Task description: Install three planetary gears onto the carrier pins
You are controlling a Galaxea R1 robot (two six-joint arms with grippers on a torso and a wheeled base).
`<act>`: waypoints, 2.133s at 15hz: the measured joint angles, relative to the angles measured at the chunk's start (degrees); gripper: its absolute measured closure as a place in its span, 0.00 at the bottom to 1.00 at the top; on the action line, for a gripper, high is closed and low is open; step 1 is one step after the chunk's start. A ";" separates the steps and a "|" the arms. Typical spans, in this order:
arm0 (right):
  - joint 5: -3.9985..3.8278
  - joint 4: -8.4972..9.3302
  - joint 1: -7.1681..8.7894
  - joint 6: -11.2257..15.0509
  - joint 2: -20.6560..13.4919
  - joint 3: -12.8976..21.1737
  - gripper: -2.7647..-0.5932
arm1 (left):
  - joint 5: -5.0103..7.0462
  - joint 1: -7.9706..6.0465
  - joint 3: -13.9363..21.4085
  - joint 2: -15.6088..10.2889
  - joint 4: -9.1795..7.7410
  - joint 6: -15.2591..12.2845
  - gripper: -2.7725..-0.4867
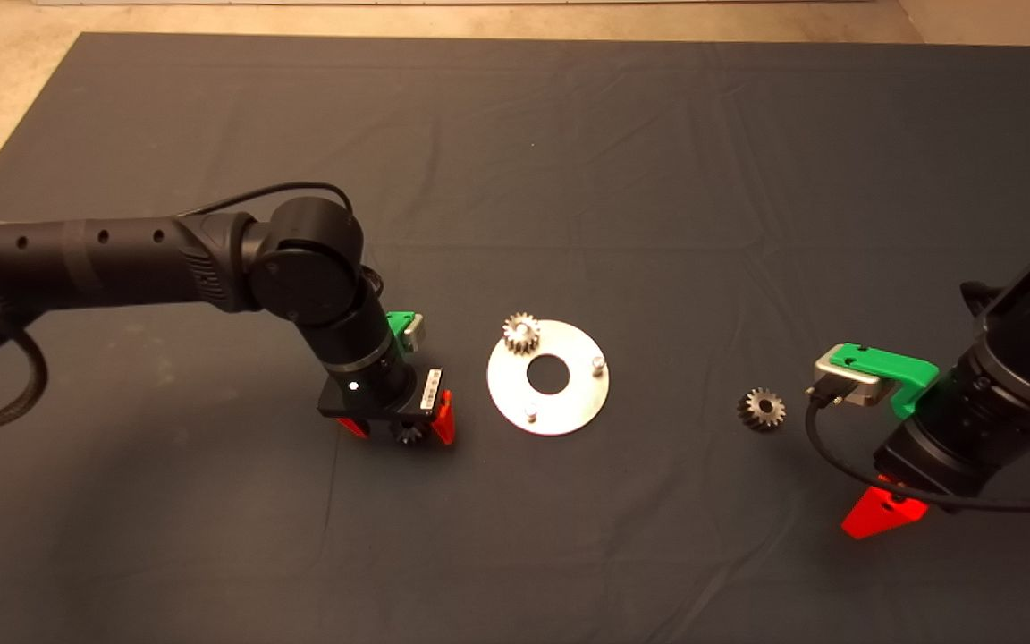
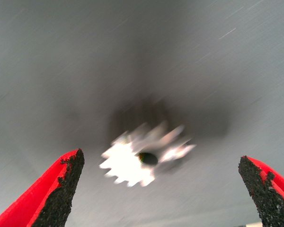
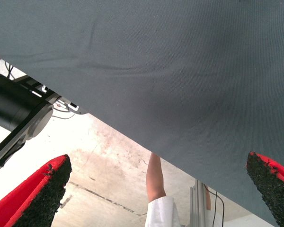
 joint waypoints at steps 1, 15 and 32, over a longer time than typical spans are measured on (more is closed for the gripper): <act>0.00 0.00 0.00 -0.02 0.00 0.00 0.01 | -0.17 0.00 -0.40 0.83 0.23 0.02 0.19; -0.02 0.00 0.16 0.00 -0.20 0.04 0.00 | 2.86 0.00 0.13 0.99 2.56 -0.06 0.23; 0.00 -0.02 0.16 0.00 -0.20 0.06 0.00 | 3.73 0.37 1.16 0.75 3.03 -1.28 0.43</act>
